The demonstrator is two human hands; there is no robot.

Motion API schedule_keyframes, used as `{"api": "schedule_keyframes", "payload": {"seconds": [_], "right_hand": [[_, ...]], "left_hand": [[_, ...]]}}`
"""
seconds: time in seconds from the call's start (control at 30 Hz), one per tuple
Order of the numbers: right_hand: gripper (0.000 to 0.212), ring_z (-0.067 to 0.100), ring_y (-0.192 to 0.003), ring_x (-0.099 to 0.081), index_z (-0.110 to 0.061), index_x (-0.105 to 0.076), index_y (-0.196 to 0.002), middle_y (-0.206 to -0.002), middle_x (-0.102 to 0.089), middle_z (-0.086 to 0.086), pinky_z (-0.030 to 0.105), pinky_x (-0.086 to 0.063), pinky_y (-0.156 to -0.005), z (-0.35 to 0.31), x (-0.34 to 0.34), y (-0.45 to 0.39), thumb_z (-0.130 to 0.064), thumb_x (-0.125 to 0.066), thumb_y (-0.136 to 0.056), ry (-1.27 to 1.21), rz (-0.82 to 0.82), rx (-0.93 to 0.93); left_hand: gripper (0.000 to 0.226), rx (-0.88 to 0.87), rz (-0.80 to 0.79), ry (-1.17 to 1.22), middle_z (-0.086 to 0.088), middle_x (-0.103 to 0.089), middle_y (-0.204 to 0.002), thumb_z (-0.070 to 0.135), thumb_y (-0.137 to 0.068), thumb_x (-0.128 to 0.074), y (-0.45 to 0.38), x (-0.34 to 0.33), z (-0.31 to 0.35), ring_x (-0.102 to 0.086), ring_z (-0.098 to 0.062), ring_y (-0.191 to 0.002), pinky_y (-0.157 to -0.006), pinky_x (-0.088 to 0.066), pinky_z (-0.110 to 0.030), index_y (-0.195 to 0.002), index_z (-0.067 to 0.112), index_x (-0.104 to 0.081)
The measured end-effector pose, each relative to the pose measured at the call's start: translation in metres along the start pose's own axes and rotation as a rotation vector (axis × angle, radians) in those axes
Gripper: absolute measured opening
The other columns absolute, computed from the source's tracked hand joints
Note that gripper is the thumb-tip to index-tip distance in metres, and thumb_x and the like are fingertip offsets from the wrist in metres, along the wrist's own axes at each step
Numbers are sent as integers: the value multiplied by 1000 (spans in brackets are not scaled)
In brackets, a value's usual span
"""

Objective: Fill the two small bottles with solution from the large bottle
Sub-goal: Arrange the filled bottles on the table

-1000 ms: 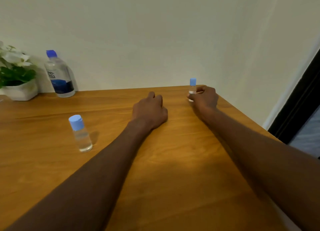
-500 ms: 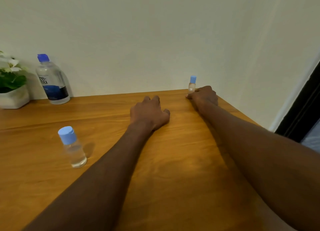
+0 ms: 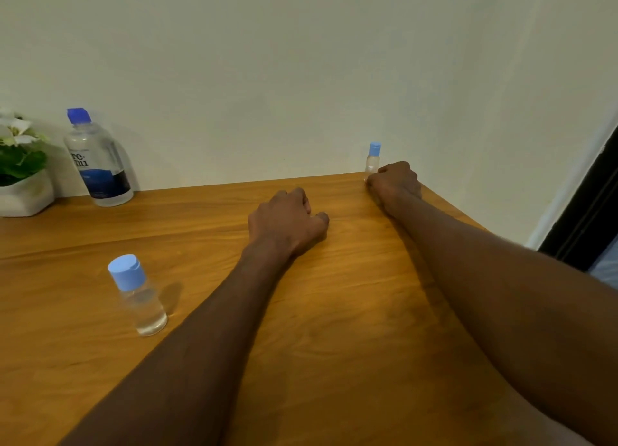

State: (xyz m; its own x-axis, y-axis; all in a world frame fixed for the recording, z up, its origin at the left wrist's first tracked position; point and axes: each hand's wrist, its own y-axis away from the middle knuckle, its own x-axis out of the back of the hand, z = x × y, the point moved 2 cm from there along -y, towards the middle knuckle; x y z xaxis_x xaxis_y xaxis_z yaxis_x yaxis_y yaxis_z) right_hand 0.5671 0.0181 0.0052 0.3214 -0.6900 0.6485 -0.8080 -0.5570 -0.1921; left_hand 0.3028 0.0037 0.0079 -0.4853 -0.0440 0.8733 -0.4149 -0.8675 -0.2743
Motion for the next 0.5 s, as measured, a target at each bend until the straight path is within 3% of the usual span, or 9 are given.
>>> {"api": "schedule_keyframes", "payload": {"seconds": [0.1,0.5], "right_hand": [[28,19,-86,-64,-21,-74,-110,-107,-74,2,30,-46,-68,-2,-3,-4,-40,-76,-89,32,-12,19],[43,23,-96,-68,-21,-74,-111,-108,-73,2,31,-44,-68,-9,-13,-21,-50,-81,-80,148,0,40]], "left_hand": [[36,3,10,2,6,-61,-99,67,-85,-55,-2,0,-1,-59,-21,-91,-78,-49,-38,-95,32,-58],[50,12,44,-13,7,-64,-93,80,-85,-49,-9,-5,-2,-61,-20,-89,-83,-55,-41,-90,31,-58]]}}
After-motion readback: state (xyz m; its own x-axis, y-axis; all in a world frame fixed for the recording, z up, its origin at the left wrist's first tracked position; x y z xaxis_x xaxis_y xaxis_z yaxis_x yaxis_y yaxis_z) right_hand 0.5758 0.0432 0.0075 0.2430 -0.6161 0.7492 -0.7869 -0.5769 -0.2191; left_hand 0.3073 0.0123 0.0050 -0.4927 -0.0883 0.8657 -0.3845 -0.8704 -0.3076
